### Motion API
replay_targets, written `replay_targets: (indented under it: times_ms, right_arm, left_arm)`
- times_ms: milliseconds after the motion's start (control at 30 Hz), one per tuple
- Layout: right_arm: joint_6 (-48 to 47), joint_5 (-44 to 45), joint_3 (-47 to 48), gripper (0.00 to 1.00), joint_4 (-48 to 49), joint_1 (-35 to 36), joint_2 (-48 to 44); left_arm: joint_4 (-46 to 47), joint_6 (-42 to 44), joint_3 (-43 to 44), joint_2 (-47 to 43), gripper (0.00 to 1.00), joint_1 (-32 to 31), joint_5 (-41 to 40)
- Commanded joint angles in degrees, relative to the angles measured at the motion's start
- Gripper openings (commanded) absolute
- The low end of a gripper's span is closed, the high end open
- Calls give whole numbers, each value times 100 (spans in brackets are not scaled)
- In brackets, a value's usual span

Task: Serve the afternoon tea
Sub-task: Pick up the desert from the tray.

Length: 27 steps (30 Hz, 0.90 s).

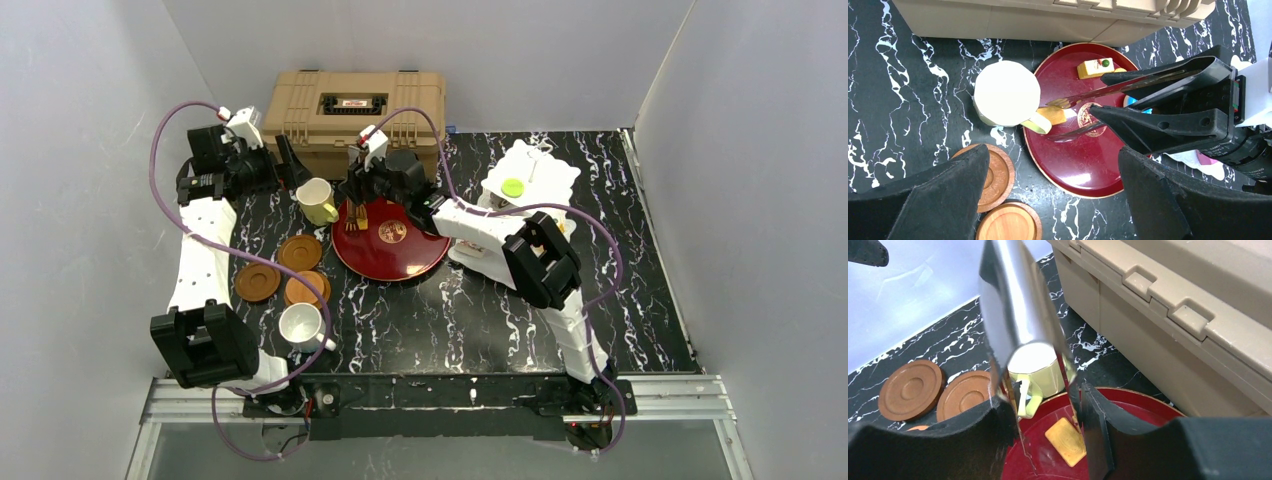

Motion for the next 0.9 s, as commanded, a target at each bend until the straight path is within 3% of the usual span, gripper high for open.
replay_targets:
  times_ms: [0, 533, 867]
  right_arm:
    - [-228, 80, 172, 56, 427, 5, 1]
    - [-742, 273, 81, 56, 697, -21, -82]
    - [-350, -236, 118, 57, 623, -76, 169]
  left_arm:
    - [27, -19, 105, -2, 99, 35, 182]
    - [58, -36, 66, 29, 99, 100, 239]
    - [37, -37, 151, 54, 99, 105, 282]
